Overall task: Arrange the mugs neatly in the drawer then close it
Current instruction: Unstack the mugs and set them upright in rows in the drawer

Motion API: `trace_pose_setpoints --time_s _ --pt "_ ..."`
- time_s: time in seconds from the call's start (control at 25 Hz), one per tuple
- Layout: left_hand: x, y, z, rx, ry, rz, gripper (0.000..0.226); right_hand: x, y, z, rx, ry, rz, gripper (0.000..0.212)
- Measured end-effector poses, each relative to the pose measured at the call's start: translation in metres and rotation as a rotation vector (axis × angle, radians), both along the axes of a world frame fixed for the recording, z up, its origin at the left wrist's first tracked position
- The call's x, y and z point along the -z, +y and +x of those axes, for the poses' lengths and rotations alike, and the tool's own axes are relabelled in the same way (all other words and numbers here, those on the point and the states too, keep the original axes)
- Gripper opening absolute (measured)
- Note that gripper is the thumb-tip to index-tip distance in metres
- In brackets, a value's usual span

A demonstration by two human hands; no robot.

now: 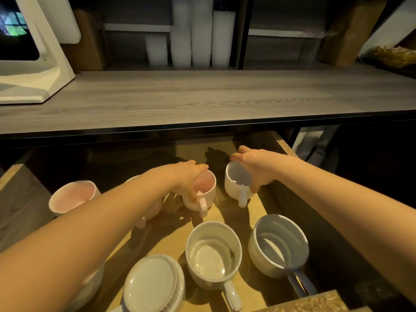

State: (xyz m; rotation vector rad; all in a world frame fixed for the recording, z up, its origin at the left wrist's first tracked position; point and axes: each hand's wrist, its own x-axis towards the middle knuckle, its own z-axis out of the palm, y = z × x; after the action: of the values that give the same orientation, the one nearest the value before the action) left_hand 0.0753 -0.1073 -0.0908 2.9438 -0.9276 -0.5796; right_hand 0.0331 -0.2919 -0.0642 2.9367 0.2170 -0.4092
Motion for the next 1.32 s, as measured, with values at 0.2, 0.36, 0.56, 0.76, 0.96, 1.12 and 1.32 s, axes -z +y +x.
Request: trace_pose_setpoints --time_s 0.2,0.36,0.56,0.76,0.96,1.12,1.32 --pt "0.002 0.001 0.005 0.024 0.003 -0.031 0.086 0.010 -0.006 0.013 -0.006 0.053 -0.005 0.093" --pt "0.001 0.001 0.008 0.023 0.007 -0.037 0.086 0.013 -0.011 0.017 -0.001 0.077 0.031 0.094" --pt "0.002 0.001 0.006 0.016 0.005 -0.034 0.089 0.013 -0.013 0.018 0.009 0.125 0.013 0.096" --pt "-0.008 0.000 -0.004 0.032 -0.012 0.038 0.091 -0.002 -0.002 0.008 -0.001 0.117 -0.006 0.088" --pt "-0.033 0.002 -0.034 0.113 -0.187 -0.035 0.070 -0.024 0.018 -0.027 -0.035 0.031 0.108 0.067" --pt "-0.044 0.014 -0.072 0.216 -0.044 -0.107 0.057 -0.034 0.035 -0.062 -0.078 0.120 0.074 0.047" --pt "-0.040 0.017 -0.102 0.317 0.316 0.062 0.093 -0.021 0.027 -0.090 0.079 0.491 0.090 0.080"
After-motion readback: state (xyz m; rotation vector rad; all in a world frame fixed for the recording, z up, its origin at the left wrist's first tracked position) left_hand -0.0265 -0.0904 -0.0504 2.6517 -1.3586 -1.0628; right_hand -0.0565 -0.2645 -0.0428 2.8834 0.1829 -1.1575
